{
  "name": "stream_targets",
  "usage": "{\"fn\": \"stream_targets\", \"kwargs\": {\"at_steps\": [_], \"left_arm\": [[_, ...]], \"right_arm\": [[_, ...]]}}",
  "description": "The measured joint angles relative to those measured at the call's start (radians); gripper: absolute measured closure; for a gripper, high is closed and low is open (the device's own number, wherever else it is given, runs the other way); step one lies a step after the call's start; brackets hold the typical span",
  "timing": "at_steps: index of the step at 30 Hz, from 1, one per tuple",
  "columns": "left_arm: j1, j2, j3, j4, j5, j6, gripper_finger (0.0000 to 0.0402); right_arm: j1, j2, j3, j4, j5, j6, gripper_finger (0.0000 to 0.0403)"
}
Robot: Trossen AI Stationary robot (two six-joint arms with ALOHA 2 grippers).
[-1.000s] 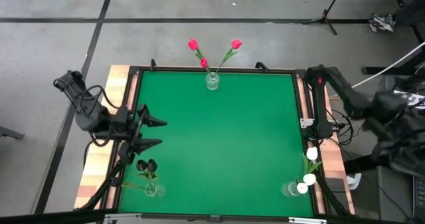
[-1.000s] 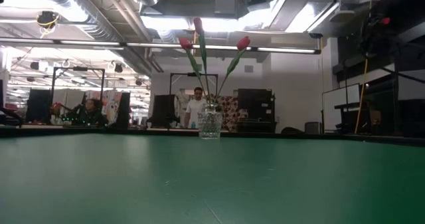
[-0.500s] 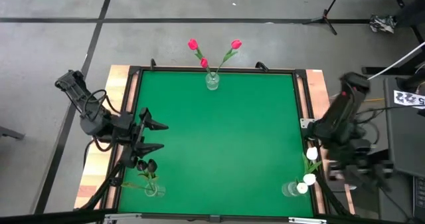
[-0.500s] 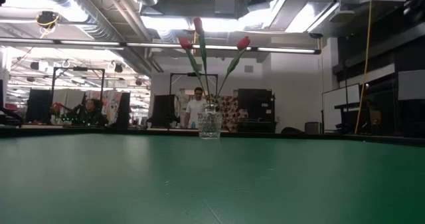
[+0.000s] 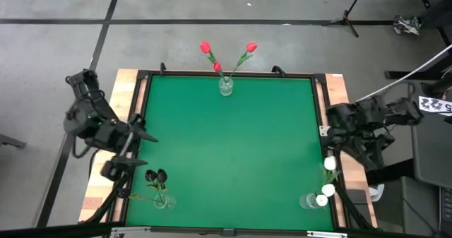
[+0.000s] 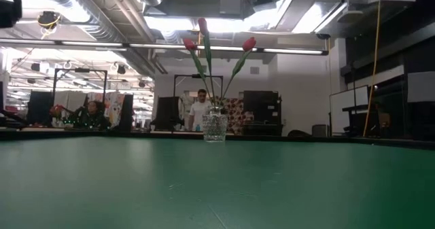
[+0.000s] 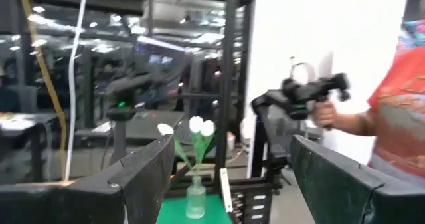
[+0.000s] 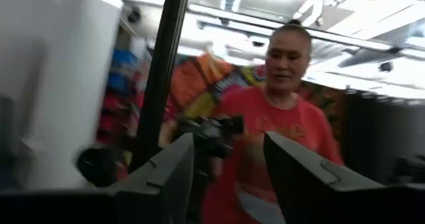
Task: Sort flowers into vase by color
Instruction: Return to Home Position
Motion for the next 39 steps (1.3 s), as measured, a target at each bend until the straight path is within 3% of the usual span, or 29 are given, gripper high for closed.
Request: {"fn": "stream_targets", "kwargs": {"at_steps": [2,5,10,13,15,17,20,22,26,28,34,39], "left_arm": [[-0.022,-0.013,0.000,0.000,-0.001,0.019,0.0107],[-0.036,-0.013,0.000,-0.014,-0.055,-0.009,0.0107],[-0.040,0.003,0.000,-0.105,-0.216,-0.116,0.0107],[-0.040,0.012,0.000,-0.125,-0.225,-0.115,0.0107],[-0.041,0.012,0.000,-0.118,-0.228,-0.115,0.0107],[-0.040,0.014,0.000,-0.122,-0.231,-0.116,0.0107],[-0.040,0.017,0.000,-0.129,-0.231,-0.124,0.0107],[-0.040,0.016,-0.020,-0.096,-0.231,-0.122,0.0107],[-0.037,0.004,-0.172,0.080,-0.231,-0.138,0.0107],[-0.036,0.000,-0.270,0.216,-0.232,-0.156,0.0107],[-0.036,0.003,-0.516,0.648,-0.232,-0.133,0.0107],[-0.036,0.002,-0.558,0.790,-0.232,-0.018,0.0107]], "right_arm": [[-0.067,-0.084,-0.058,-0.009,0.012,-0.056,0.0219],[-0.190,-0.204,-0.155,-0.154,0.141,-0.142,0.0219],[-0.329,-0.410,-0.261,-0.654,0.344,-0.373,0.0219],[-0.358,-0.548,-0.264,-0.875,0.394,-0.579,0.0219],[-0.396,-0.652,-0.246,-1.171,0.486,-0.672,0.0219],[-0.420,-0.744,-0.243,-1.482,0.607,-0.661,0.0219],[-0.424,-0.835,-0.246,-1.712,0.776,-0.584,0.0219],[-0.424,-0.879,-0.265,-1.654,0.789,-0.594,0.0219],[-0.424,-0.899,-0.338,-1.340,0.629,-0.660,0.0219],[-0.424,-0.900,-0.379,-1.279,0.603,-0.664,0.0219],[-0.424,-0.897,-0.512,-1.272,0.735,-0.714,0.0219],[-0.424,-0.913,-0.589,-1.234,0.832,-0.737,0.0219]]}}
